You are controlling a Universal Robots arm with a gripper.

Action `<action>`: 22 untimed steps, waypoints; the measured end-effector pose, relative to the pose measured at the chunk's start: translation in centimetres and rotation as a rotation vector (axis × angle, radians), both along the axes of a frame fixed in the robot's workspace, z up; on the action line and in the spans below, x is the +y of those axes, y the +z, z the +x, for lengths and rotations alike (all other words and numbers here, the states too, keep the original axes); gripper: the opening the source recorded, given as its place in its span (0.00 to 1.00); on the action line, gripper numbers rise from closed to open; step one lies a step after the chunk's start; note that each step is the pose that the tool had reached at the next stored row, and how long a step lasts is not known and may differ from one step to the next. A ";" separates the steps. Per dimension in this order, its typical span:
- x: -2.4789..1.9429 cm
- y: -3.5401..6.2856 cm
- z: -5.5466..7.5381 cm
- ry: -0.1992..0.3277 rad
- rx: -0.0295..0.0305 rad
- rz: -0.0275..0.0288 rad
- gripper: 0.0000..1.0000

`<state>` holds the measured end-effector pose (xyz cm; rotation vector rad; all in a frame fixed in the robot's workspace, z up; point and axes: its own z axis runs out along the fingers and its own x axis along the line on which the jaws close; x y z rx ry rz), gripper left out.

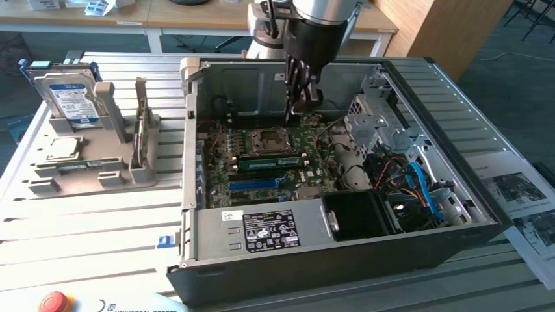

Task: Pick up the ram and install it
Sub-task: 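Insert the ram into the slot, then press down the ram until it locks into place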

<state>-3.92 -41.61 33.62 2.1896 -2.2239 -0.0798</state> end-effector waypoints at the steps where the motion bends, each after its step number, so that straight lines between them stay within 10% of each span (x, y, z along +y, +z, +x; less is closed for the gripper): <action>1: 0.00 0.14 0.0 0.000 0.0000 0.0001 0.25; 22: 0.00 1.24 0.0 0.000 0.0000 0.0001 0.25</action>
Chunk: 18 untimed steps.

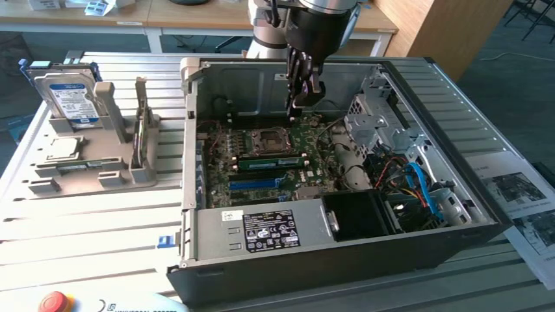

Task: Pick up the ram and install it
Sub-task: 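Press down the ram until it locks into place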

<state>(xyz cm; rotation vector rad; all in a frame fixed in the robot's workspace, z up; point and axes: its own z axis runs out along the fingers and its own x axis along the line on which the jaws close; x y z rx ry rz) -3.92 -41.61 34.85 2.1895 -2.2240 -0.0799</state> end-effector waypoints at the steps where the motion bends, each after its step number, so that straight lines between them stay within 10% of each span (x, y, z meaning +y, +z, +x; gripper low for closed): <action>1: 0.00 0.00 0.0 0.000 0.0001 0.0000 0.24; 18: 0.00 0.01 0.7 0.000 0.0001 -0.0001 0.10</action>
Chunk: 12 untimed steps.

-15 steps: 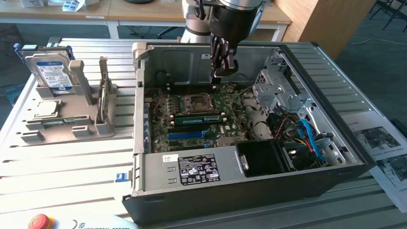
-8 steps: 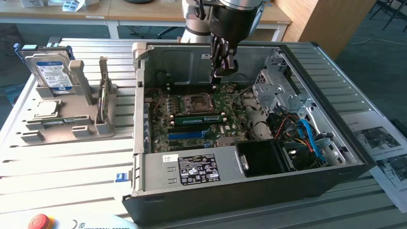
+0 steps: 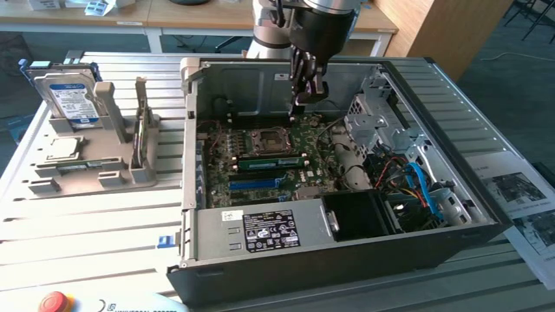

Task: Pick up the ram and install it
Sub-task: 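Press down the ram until it locks into place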

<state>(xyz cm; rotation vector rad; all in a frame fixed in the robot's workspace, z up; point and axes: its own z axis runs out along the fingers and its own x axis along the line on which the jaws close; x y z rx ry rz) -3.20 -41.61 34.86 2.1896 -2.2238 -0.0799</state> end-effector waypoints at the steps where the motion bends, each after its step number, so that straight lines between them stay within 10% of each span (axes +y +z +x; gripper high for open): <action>1: 0.00 0.00 0.3 0.000 0.0000 0.0000 0.10; 12: 0.00 -0.01 3.0 0.000 0.0009 0.0001 0.10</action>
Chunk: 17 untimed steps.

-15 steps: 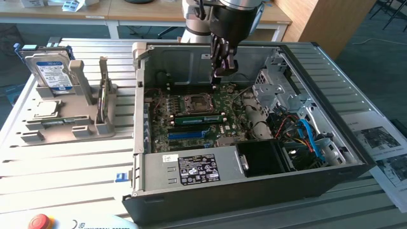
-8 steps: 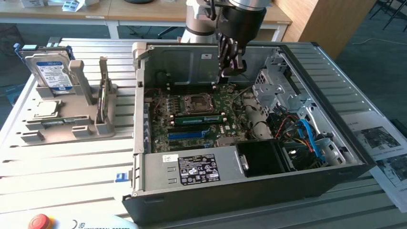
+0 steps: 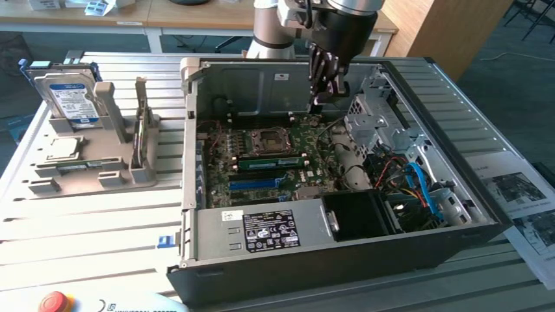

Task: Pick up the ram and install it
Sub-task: 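Press down the ram until it locks into place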

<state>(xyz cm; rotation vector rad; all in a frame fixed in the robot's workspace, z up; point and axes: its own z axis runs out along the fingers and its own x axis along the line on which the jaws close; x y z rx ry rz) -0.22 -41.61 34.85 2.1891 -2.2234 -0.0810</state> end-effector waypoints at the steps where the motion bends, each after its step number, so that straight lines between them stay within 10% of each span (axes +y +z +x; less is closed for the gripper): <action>1: 0.00 0.00 0.0 0.000 0.0000 0.0001 0.10; 17: 0.00 -1.16 0.0 0.000 0.0000 0.0000 0.10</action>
